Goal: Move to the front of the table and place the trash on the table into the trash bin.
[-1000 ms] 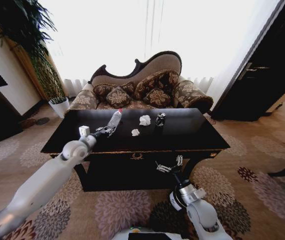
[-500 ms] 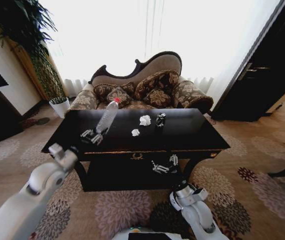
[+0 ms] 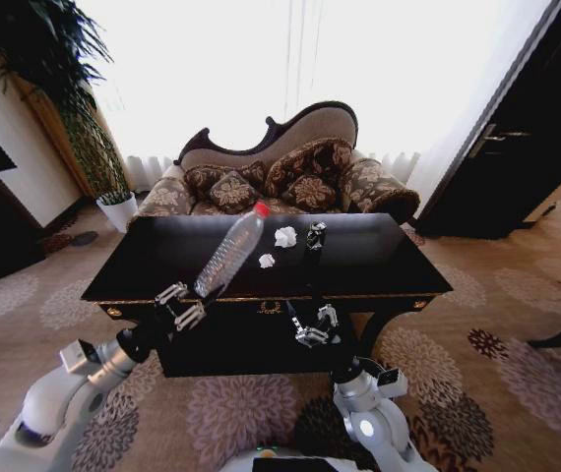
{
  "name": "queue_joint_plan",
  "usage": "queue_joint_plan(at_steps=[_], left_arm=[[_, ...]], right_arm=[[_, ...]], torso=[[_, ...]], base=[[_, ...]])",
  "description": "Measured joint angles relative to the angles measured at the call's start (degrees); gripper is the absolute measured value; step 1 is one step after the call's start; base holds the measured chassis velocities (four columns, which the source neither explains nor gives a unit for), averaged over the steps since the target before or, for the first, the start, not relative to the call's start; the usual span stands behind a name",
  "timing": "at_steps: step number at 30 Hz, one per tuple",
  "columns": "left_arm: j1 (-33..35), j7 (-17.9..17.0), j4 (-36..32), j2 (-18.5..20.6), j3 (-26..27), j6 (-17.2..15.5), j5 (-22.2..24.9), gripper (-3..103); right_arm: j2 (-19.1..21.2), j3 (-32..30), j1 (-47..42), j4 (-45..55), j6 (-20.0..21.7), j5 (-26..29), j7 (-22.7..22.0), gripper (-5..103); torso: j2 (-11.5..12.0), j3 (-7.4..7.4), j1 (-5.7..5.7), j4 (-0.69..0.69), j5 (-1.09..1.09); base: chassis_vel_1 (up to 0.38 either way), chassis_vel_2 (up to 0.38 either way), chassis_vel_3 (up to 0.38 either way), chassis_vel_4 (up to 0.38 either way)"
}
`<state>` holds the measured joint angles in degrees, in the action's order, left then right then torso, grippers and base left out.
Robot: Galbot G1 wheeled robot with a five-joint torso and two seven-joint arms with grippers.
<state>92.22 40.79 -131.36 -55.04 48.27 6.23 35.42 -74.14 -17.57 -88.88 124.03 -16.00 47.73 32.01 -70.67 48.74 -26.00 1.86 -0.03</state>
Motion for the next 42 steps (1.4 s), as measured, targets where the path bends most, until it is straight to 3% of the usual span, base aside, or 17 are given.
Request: queue_joint_plan(at_steps=[2, 11, 20, 33, 39, 42], left_arm=[[0.99, 1.87, -0.03, 0.91, 0.11, 0.36, -1.48, 38], [0.91, 3.07, -1.59, 3.36, -0.33, 0.1, -3.08, 38], [1.68, 6.49, -1.86, 4.55, -2.79, 0.15, -7.0, 38], [1.57, 6.91, -0.4, 5.55, -5.37, 0.24, -9.39, 36], [1.58, 6.97, -0.09, 6.16, -5.35, 0.1, -9.57, 33], [1.58, 7.17, 0.22, 6.41, -5.43, -0.14, -9.86, 31]], right_arm=[[-0.17, 0.31, -0.18, 0.52, 0.21, 0.87, 0.61, 100], [-0.09, 1.56, -0.96, 0.02, 0.52, -0.71, 1.69, 100], [-0.35, 2.47, -0.92, -0.29, 1.35, -1.47, 2.71, 100], [-0.95, 2.7, -1.76, -0.3, 0.6, -2.95, 4.98, 101], [-1.19, 3.17, -1.87, -0.67, 0.09, -3.74, 6.4, 88], [-1.2, 3.07, -1.89, -0.86, -0.09, -4.18, 7.11, 71]], torso=[[0.01, 0.0, 0.0, 0.0, 0.02], [0.01, 0.0, -0.01, 0.01, 0.01], [0.01, 0.0, -0.01, 0.01, 0.01], [0.01, 0.01, -0.01, 0.01, 0.01], [0.01, 0.0, -0.01, 0.0, 0.01], [0.01, 0.01, -0.01, 0.0, 0.01]], base=[[0.0, 0.0, 0.0, 0.0], [0.0, 0.0, 0.0, 0.0], [0.0, 0.0, 0.0, 0.0], [0.0, 0.0, 0.0, 0.0], [0.0, 0.0, 0.0, 0.0], [0.0, 0.0, 0.0, 0.0]])
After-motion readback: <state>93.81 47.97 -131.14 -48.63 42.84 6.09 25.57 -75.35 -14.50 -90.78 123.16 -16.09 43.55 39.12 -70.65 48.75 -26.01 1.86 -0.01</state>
